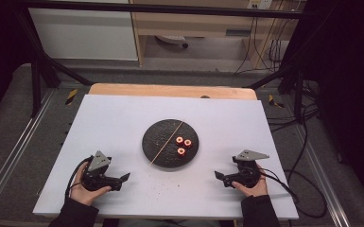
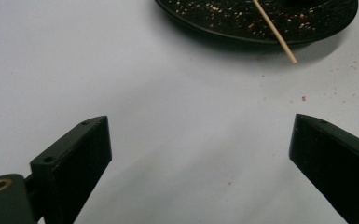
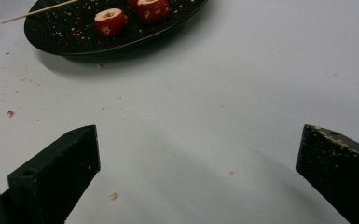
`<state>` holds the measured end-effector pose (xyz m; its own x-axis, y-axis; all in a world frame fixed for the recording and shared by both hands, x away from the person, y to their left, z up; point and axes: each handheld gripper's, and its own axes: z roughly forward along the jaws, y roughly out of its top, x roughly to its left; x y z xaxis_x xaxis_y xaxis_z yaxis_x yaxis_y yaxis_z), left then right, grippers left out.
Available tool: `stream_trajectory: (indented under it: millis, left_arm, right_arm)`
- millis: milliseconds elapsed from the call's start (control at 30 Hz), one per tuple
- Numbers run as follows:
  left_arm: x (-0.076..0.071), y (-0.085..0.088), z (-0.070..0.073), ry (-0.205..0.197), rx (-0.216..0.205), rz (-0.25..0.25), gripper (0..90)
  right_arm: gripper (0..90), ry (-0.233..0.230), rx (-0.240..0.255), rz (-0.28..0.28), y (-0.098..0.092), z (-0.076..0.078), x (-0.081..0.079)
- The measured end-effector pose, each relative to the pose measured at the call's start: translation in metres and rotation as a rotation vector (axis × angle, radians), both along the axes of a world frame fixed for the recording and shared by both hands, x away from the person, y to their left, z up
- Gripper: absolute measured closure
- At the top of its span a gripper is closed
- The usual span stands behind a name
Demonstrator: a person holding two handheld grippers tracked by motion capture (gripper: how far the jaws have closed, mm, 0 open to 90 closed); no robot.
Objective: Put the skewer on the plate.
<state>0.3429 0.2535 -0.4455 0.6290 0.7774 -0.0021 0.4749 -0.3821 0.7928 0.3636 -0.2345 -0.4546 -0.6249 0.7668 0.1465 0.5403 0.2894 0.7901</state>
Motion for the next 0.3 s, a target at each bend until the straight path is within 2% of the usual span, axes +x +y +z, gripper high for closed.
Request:
stream_trajectory:
  millis: [133,300]
  left_arm:
    - [-0.0013,0.0071,-0.002,-0.006,-0.013,0.002,4.6]
    - [-0.0004,0.0099,-0.0045,0.003,-0.006,0.007,4.6]
  right_arm:
    - [0.9,0.005,-0.003,0.005,0.0008,-0.001,-0.0002]
    - [0.8,0.005,-0.016,0.01,0.0009,-0.0015,-0.0006]
